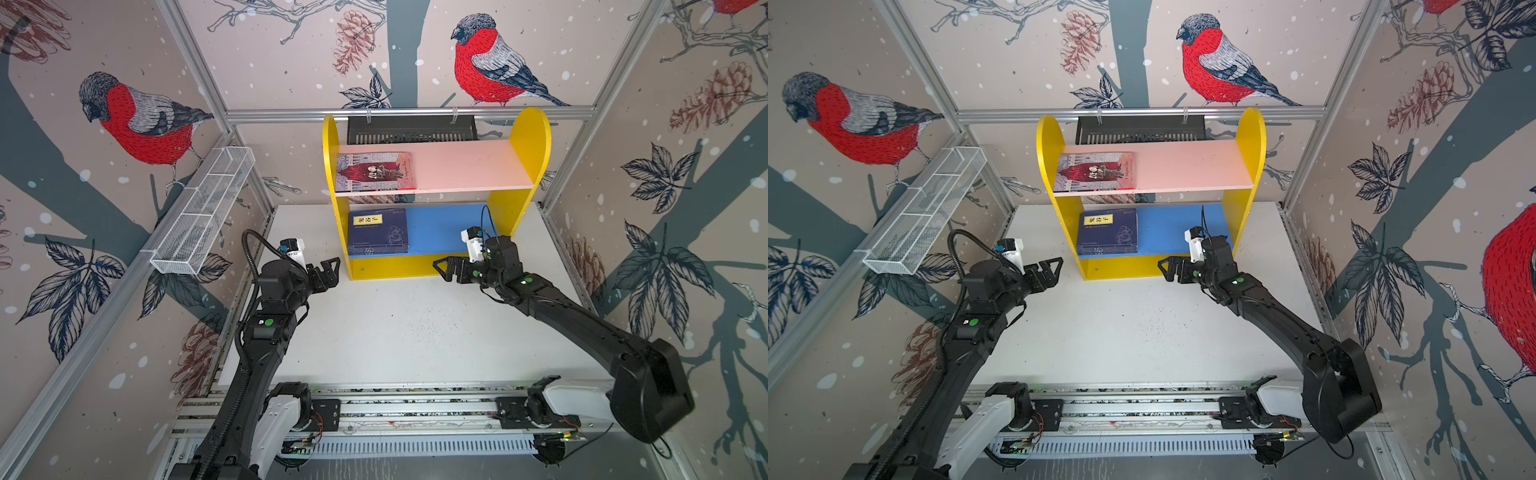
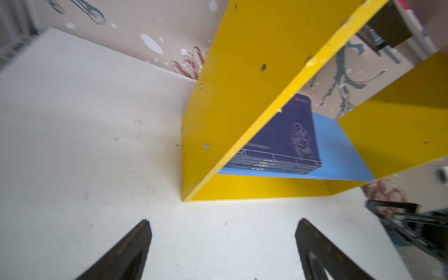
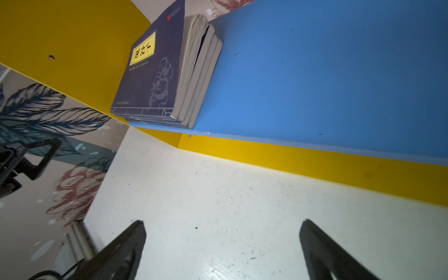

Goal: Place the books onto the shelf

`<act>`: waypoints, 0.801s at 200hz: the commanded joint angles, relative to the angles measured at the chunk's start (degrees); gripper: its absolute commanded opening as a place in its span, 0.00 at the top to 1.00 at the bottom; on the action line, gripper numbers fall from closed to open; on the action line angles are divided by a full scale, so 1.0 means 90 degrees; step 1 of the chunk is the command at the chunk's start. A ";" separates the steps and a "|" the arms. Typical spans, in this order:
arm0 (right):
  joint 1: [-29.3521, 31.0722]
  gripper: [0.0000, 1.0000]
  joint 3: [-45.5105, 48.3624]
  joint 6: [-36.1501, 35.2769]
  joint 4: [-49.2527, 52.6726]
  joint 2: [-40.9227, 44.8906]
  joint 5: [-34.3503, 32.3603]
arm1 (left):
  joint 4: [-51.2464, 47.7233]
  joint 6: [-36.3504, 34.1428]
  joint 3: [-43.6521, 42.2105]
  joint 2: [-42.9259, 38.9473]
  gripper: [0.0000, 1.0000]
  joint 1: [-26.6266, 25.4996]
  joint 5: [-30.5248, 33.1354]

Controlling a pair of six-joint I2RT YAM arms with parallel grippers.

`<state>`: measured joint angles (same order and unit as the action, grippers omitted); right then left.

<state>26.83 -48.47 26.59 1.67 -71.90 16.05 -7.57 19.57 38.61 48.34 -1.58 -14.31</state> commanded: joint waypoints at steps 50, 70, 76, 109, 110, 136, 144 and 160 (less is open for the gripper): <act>-0.0447 0.00 0.1254 -0.0991 -0.1611 0.1421 -0.1795 | 0.1146 -0.1070 -0.0724 0.0020 0.04 0.0304 0.1745; -0.0545 0.00 0.1531 -0.1476 -0.1660 0.1661 -0.1878 | 0.1791 -0.1016 -0.1172 0.0091 0.04 0.0554 0.1719; -0.0584 0.00 0.1602 -0.1587 -0.1643 0.1701 -0.1939 | 0.2012 -0.1022 -0.1336 0.0121 0.04 0.0608 0.1734; -0.1171 0.00 0.2222 -0.1749 -0.1799 0.1985 -0.2208 | 0.3945 -0.1364 -0.2400 0.0355 0.04 0.0650 0.2042; -0.1197 0.00 0.2261 -0.1741 -0.1832 0.2003 -0.2206 | 0.4004 -0.1374 -0.2432 0.0363 0.04 0.0647 0.2045; -0.1954 0.00 0.3045 -0.1599 -0.2713 0.2433 -0.2026 | 0.5136 -0.1457 -0.2985 0.0747 0.03 0.0728 0.1875; -0.2180 0.00 0.3262 -0.1587 -0.2950 0.2468 -0.1815 | 0.5445 -0.1361 -0.3093 0.0929 0.03 0.0775 0.1758; -0.2579 0.00 0.3591 -0.1470 -0.3318 0.2466 -0.1636 | 0.5890 -0.1264 -0.3186 0.1330 0.03 0.0886 0.1394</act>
<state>7.25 -19.27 13.13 -19.18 -50.11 -1.32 30.98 8.14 11.16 57.04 5.34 1.48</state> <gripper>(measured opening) 0.996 0.967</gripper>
